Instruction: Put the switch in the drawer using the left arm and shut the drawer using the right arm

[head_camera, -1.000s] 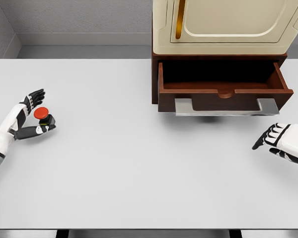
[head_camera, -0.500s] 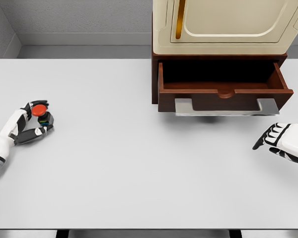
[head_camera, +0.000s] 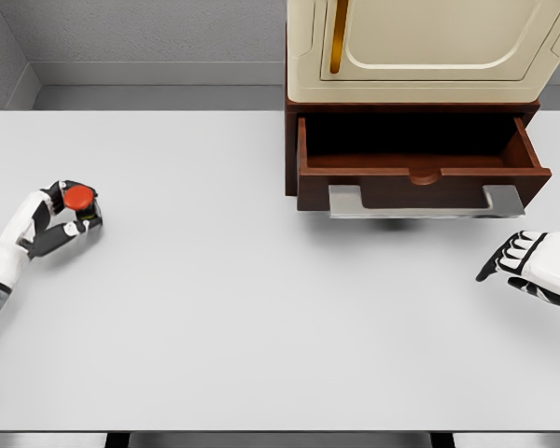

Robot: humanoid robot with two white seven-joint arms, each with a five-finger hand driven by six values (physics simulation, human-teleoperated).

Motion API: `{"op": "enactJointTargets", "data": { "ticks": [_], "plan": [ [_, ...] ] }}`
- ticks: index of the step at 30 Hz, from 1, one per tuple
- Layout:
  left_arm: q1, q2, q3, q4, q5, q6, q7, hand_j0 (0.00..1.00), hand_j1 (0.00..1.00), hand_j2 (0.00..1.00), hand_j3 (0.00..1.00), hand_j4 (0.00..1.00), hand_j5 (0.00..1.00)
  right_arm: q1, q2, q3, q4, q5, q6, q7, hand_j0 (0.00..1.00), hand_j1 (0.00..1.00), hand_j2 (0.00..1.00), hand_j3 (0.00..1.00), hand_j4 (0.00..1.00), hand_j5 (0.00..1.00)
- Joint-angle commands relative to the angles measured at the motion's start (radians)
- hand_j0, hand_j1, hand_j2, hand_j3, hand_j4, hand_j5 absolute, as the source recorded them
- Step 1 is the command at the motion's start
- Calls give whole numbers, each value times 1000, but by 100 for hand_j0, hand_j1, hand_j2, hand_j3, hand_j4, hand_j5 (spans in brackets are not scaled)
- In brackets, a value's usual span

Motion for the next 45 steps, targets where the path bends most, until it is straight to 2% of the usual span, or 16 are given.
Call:
{"op": "enactJointTargets", "data": {
  "ticks": [1, 10, 14, 19, 22, 28, 32, 36, 41, 43, 45],
  "plan": [
    [0, -1, 1, -32, 6, 2, 1, 43, 43, 43, 43, 43, 43, 0, -8, 1, -1, -7, -1, -2, 61, 61, 61, 61, 61, 61],
    [0, -7, -13, -144, 1, 8, -1, 43, 43, 43, 43, 43, 43, 0, -25, 0, -14, -7, -1, -2, 62, 62, 62, 62, 62, 62],
    [-25, -10, -71, -268, -2, 100, -1, 43, 43, 43, 43, 43, 43, -5, -23, 0, -16, -9, -1, 1, 62, 62, 62, 62, 62, 62],
    [-54, -13, -136, -326, -2, 111, -1, 43, 43, 43, 43, 43, 43, -5, -22, 1, -16, -9, -1, 2, 62, 62, 62, 62, 62, 62],
    [-87, -14, -174, -380, -2, 180, -1, 43, 43, 43, 43, 43, 43, -3, -22, 1, -16, -9, -1, 2, 62, 62, 62, 62, 62, 62],
    [-144, -16, -234, -400, -2, 181, -1, 43, 43, 43, 43, 43, 43, -2, -22, 1, -16, -9, -1, 2, 62, 62, 62, 62, 62, 62],
    [-184, -51, -265, -404, -6, 181, -1, 43, 43, 43, 43, 43, 43, -3, -22, 1, -16, -9, -1, 2, 62, 62, 62, 62, 62, 62],
    [-204, -76, -272, -424, -11, 181, -1, 43, 43, 43, 43, 43, 43, -5, -22, 1, -16, -9, -1, 2, 63, 63, 63, 63, 63, 63],
    [-238, -125, -306, -440, -48, 181, -1, 43, 43, 43, 43, 43, 43, -8, -22, 1, -16, -9, -1, 0, 63, 63, 63, 63, 63, 63],
    [-249, -155, -308, -440, -103, 181, -1, 43, 43, 43, 43, 43, 43, -9, -22, 1, -16, -9, -1, 0, 63, 63, 63, 63, 63, 63],
    [-262, -166, -309, -441, -117, 180, -1, 43, 43, 43, 43, 43, 43, -8, -22, 1, -16, -9, -1, 0, 64, 64, 64, 64, 64, 64]
  ]
}}
